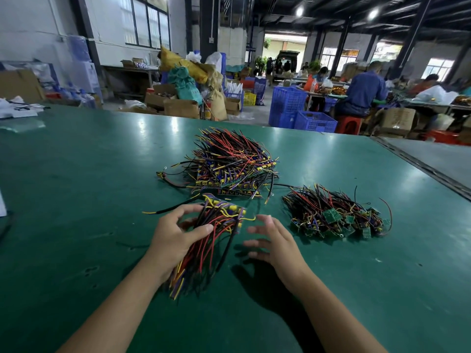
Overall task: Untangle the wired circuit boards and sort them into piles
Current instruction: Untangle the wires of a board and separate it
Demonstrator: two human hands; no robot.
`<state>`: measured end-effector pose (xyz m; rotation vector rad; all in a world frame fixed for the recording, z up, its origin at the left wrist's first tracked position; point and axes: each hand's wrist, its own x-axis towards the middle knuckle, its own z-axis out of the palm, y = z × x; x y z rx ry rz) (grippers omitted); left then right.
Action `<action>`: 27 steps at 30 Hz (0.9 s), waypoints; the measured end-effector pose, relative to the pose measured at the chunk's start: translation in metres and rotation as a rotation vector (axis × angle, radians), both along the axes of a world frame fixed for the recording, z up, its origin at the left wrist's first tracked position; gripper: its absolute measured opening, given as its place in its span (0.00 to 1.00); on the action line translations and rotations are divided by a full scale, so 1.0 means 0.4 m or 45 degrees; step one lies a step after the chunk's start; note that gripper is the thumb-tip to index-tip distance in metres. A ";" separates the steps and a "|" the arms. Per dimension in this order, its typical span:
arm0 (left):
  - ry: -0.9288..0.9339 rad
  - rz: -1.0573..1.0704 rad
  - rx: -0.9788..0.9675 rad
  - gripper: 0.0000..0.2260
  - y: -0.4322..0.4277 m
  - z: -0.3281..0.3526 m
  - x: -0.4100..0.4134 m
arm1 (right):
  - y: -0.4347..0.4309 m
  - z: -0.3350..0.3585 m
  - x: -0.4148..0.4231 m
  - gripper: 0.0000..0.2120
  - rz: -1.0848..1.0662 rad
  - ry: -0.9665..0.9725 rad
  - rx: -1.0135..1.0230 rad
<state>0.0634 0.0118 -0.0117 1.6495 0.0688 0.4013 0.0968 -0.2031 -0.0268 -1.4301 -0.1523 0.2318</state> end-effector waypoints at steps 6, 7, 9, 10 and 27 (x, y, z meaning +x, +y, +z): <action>0.118 -0.223 -0.436 0.18 -0.051 0.007 -0.020 | 0.018 0.022 -0.020 0.24 0.373 0.276 0.261; 0.157 -0.234 -0.508 0.16 -0.055 0.010 -0.022 | 0.021 0.018 -0.019 0.18 0.371 0.248 0.272; 0.246 -0.292 -0.646 0.12 -0.058 0.017 -0.024 | 0.019 0.012 -0.017 0.11 0.340 0.156 0.292; 0.288 -0.346 -0.717 0.11 -0.058 0.019 -0.023 | 0.017 0.010 -0.017 0.12 0.313 0.106 0.277; 0.265 -0.432 -0.817 0.05 -0.095 0.012 -0.031 | 0.011 -0.008 -0.013 0.14 0.108 -0.041 0.253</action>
